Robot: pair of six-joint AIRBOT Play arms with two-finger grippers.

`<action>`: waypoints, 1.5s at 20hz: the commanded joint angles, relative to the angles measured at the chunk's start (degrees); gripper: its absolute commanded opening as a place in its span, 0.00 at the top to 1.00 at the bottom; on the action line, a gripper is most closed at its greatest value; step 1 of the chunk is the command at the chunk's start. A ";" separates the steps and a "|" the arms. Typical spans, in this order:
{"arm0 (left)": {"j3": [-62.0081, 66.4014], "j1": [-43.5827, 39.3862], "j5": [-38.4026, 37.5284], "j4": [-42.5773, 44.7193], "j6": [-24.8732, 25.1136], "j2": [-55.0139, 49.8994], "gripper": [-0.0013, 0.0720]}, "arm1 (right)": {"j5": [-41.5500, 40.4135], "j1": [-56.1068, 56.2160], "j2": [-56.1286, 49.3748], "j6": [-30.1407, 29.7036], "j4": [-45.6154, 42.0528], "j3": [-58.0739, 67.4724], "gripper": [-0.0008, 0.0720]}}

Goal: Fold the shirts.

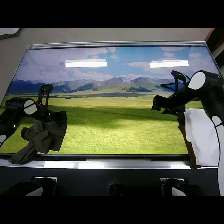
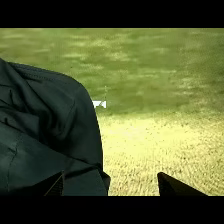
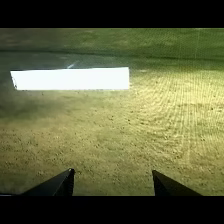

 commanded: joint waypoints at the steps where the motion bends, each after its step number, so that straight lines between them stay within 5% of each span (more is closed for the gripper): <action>1: -0.02 0.02 0.02 0.02 0.00 0.04 0.01 | 0.02 0.02 0.00 0.02 0.00 0.00 0.21; 10: -0.02 0.02 0.02 0.02 0.00 0.04 0.01 | -0.07 0.02 -0.02 0.02 0.00 0.00 0.21; 15: -0.02 0.02 0.04 0.02 0.00 0.04 0.01 | -10.95 0.02 -0.02 0.02 0.02 0.00 0.21; 21: -0.02 0.02 2.69 0.00 0.00 -0.04 0.01 | -12.83 0.02 -0.02 0.07 0.04 -0.02 0.20; 23: 0.00 0.04 4.00 0.07 0.04 -0.04 0.01 | -13.22 0.02 -0.02 0.68 0.09 0.00 0.02; 24: 0.37 0.31 4.11 0.90 0.52 -0.04 0.01 | -13.20 0.02 -0.02 0.66 0.07 -0.02 0.02; 30: 7.52 18.10 -6.36 3.02 1.79 -0.31 0.00 | -8.66 0.02 -0.02 -3.19 -0.46 -0.02 0.02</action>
